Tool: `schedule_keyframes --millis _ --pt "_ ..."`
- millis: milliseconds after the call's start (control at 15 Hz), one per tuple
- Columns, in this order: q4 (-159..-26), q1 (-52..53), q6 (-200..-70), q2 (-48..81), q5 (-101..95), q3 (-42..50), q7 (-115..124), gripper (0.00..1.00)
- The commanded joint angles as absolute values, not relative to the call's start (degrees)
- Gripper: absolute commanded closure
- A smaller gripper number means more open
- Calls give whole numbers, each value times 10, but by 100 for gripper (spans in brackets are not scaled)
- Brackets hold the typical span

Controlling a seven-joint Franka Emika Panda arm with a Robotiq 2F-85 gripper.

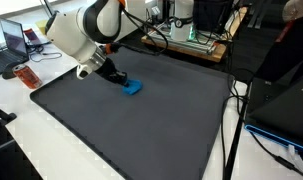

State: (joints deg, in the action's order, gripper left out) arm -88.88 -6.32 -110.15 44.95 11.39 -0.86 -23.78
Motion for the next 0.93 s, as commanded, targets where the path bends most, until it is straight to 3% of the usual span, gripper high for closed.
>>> schedule_keyframes --millis 0,67,133,267,867 --pt "-868 -70 -1082 463 97 -19 -223 98" --pt "-868 -71 -1081 461 101 -20 -221 99" --pt "-870 -70 -1081 459 97 -19 -221 69" --pt "-876 -70 -1090 450 98 -17 -217 68" --pt "-905 -53 -1114 406 106 -6 -114 5"
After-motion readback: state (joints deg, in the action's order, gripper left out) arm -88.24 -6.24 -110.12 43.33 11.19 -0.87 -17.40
